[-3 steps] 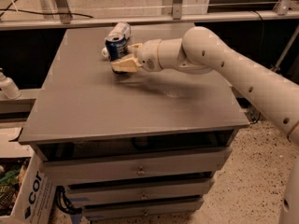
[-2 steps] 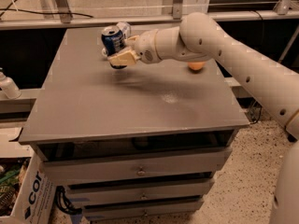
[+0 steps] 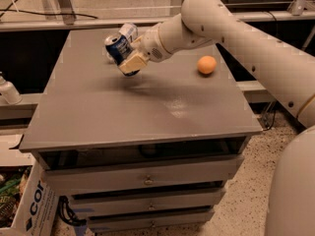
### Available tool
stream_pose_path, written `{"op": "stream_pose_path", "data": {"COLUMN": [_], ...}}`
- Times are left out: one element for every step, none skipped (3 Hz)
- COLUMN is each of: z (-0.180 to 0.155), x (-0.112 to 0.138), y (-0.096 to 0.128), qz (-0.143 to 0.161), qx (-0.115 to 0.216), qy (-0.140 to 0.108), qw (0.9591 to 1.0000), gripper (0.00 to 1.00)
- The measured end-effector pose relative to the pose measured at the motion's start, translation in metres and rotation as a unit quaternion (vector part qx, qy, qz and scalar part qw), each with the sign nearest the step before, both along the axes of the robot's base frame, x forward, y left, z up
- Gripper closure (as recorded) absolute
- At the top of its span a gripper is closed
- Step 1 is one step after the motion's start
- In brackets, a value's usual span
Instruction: Knock pepsi can over
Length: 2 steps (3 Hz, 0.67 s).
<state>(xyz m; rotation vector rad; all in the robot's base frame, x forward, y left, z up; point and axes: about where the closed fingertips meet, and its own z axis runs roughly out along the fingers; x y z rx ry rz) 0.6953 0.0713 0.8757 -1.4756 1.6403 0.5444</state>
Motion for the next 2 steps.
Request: {"op": "stream_pose_path", "data": {"z": [-0.017,-0.029], "x": [-0.001,0.001], "y": [-0.024,-0.046], "qz": [-0.004,-0.014], "qx": [-0.069,-0.131], "qy": [0.005,0.004], "qw": [0.9976,0.9913], "gripper": [1.0,1.0]}}
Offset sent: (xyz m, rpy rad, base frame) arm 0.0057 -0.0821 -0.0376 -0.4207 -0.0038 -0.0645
